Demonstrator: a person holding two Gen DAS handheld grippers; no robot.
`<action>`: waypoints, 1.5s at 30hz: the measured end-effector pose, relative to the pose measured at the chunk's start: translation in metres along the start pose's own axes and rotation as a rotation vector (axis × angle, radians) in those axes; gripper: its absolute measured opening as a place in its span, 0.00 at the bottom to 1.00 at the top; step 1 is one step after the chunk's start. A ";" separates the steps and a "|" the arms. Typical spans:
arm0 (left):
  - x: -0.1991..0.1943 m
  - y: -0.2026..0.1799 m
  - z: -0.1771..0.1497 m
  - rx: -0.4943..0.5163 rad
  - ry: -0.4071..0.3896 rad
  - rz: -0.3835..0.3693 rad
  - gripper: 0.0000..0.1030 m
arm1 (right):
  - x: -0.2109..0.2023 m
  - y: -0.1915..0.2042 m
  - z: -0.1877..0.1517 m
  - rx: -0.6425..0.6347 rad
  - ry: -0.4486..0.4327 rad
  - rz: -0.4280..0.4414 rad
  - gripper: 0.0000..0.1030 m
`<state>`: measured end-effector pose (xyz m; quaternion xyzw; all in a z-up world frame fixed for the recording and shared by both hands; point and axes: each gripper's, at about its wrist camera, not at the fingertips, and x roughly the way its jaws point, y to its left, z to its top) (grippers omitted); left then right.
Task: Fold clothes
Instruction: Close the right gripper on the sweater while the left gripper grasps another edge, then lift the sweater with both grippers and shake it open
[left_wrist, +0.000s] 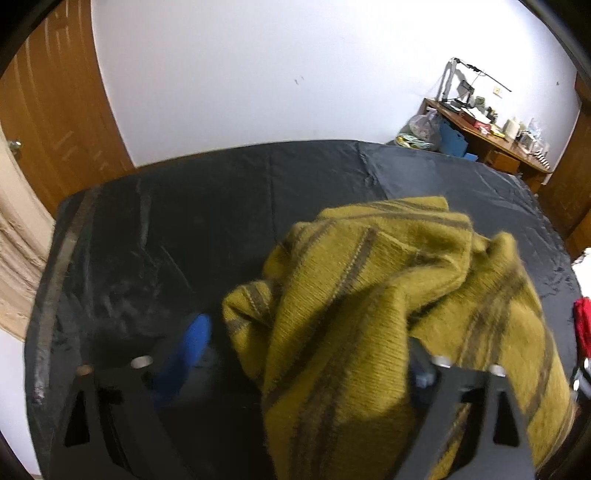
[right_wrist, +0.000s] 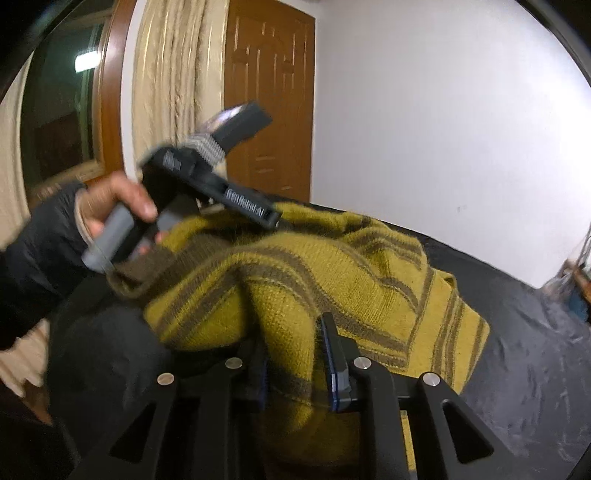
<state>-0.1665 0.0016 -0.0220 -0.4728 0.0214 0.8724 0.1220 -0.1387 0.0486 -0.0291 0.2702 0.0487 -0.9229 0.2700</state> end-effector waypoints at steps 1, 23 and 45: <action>0.004 0.004 0.002 -0.016 0.016 -0.038 0.56 | 0.000 -0.004 0.002 0.011 0.001 0.013 0.24; 0.000 0.063 -0.004 -0.182 -0.011 -0.268 0.21 | 0.027 -0.169 0.014 0.371 0.089 0.145 0.53; 0.008 0.083 -0.013 -0.228 -0.003 -0.213 0.21 | 0.003 -0.084 -0.008 -0.024 0.297 0.333 0.25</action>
